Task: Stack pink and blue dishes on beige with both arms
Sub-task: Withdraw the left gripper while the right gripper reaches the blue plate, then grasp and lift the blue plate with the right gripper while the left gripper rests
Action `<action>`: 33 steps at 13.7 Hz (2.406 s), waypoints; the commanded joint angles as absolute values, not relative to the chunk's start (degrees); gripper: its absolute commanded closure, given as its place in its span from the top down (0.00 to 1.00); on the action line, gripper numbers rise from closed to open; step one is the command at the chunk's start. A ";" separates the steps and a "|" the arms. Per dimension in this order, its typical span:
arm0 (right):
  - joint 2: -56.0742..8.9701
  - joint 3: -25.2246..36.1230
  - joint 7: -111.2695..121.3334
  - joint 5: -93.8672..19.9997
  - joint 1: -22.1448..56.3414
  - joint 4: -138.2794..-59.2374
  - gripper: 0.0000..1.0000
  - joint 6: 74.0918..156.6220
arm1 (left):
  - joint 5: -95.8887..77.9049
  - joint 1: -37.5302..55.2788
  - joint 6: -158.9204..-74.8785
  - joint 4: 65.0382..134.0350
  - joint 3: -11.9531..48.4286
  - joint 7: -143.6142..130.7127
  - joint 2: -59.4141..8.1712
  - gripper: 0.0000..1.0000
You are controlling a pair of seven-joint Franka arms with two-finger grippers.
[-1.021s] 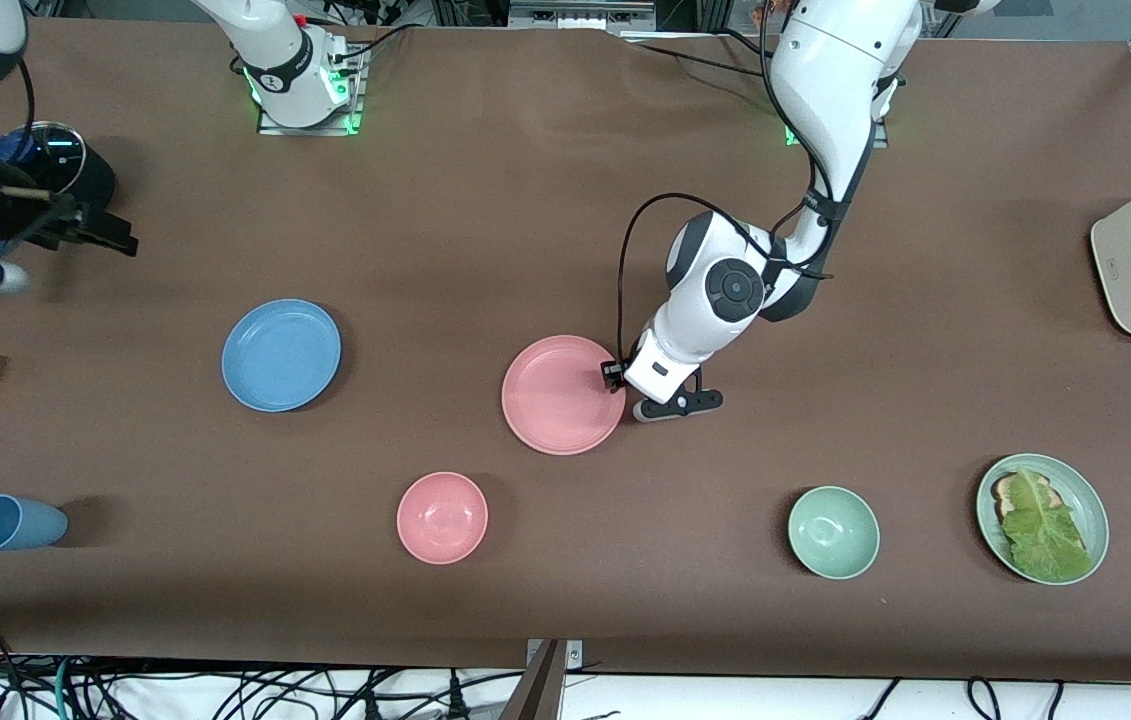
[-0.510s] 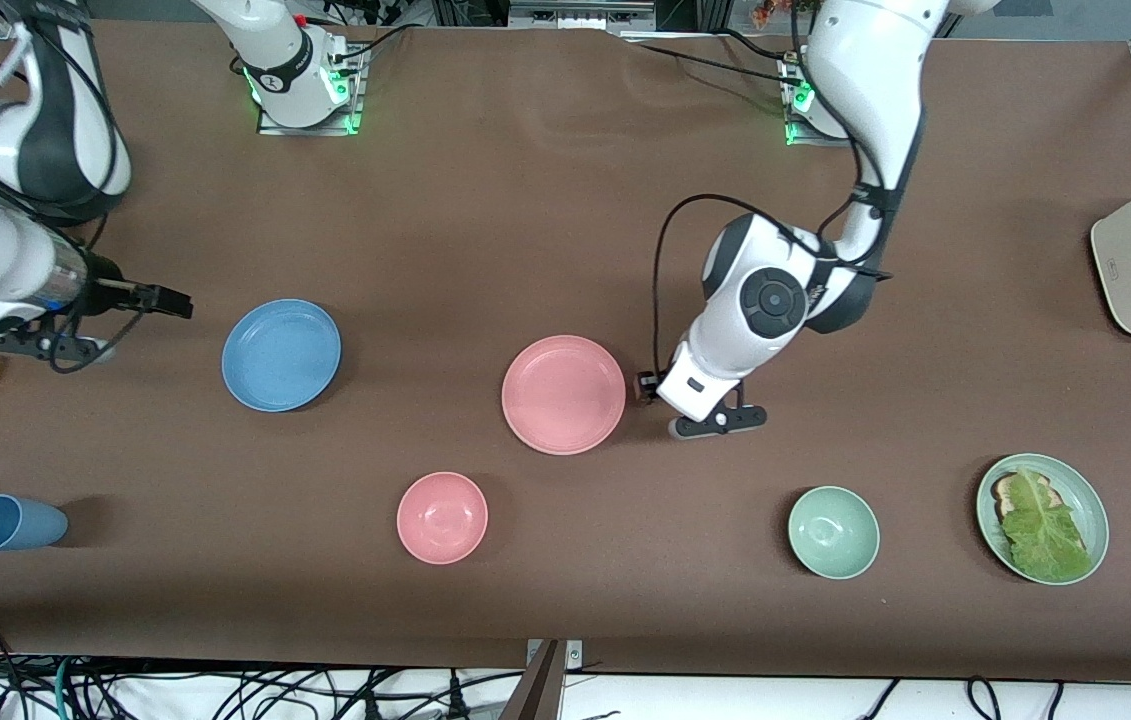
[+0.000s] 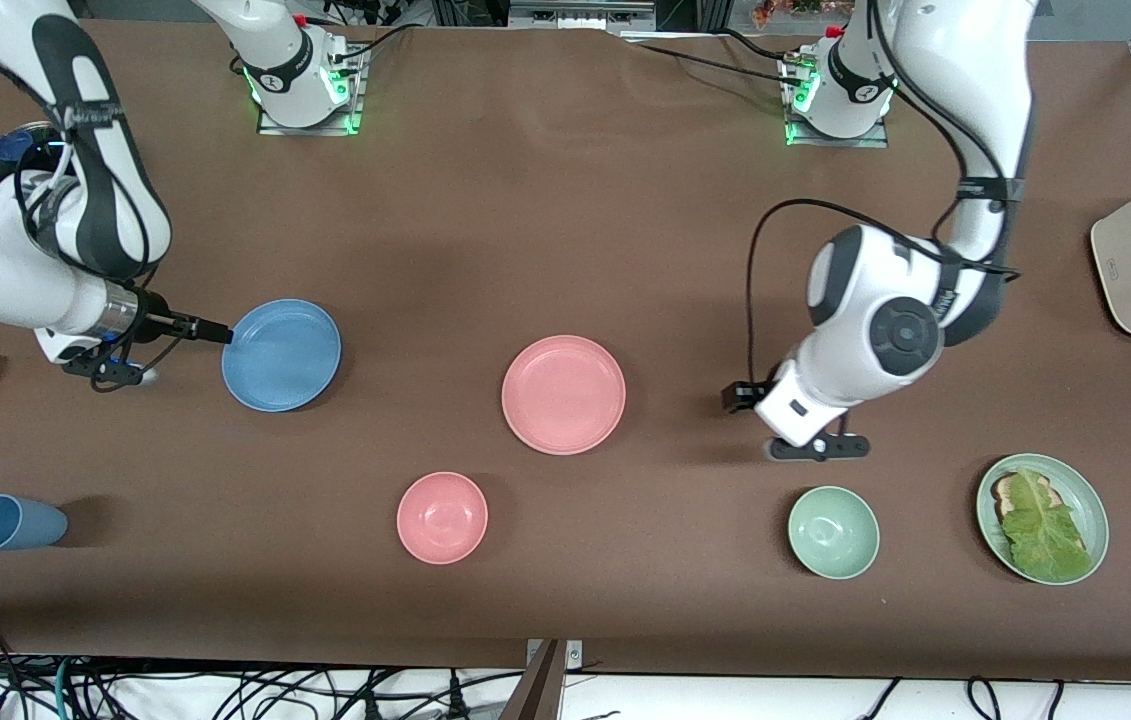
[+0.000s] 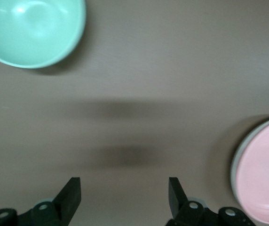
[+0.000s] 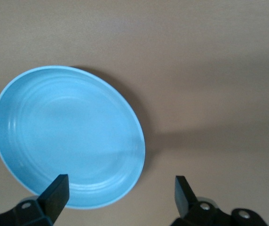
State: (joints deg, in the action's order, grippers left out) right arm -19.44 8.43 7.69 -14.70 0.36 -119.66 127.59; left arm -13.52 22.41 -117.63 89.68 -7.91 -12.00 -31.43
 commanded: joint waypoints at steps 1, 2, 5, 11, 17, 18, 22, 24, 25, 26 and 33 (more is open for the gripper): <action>-23.19 8.09 14.49 -20.38 -2.45 -118.92 0.96 129.64 | -12.30 17.60 -114.70 89.56 -7.38 -4.51 -29.62 0.99; -23.99 8.09 15.63 -21.87 -2.81 -118.65 0.93 129.64 | -12.39 15.93 -114.26 89.56 -7.38 -1.96 -29.53 0.99; -25.57 8.00 16.08 -24.60 -2.81 -117.86 0.69 129.46 | -12.31 10.65 -112.42 89.47 -7.38 1.49 -28.65 1.00; -29.09 7.82 16.17 -27.77 -2.72 -116.10 0.47 129.20 | -12.39 2.21 -110.57 89.47 -7.21 1.32 -26.99 1.00; -29.71 7.73 15.91 -27.77 -2.38 -112.95 0.00 125.09 | -12.31 0.87 -104.88 90.18 -6.68 1.05 -20.06 1.00; -29.45 7.65 15.30 -27.77 -1.85 -111.20 0.00 122.72 | -12.39 0.97 -102.50 90.18 -6.59 1.23 -18.39 1.00; -29.00 7.38 3.29 -27.60 1.92 -100.49 0.00 110.68 | -12.31 2.71 -87.14 89.83 -6.59 1.41 -13.54 1.00; -29.00 7.30 -4.45 -27.77 6.13 -95.65 0.00 106.10 | -8.38 3.86 -85.69 89.48 -6.59 1.40 -13.10 1.00; -29.26 7.29 -6.92 -27.77 9.20 -93.88 0.00 105.39 | -5.04 3.95 -85.43 88.43 -6.33 1.32 -12.40 1.00; -29.53 7.29 -8.86 -27.86 12.97 -92.74 0.00 106.16 | -4.05 3.96 -84.04 87.03 -6.33 1.32 -10.83 1.00; -38.93 6.68 -28.73 -38.58 31.36 -84.99 0.00 124.77 | -3.60 4.04 -75.25 83.32 -6.42 1.23 -4.05 1.00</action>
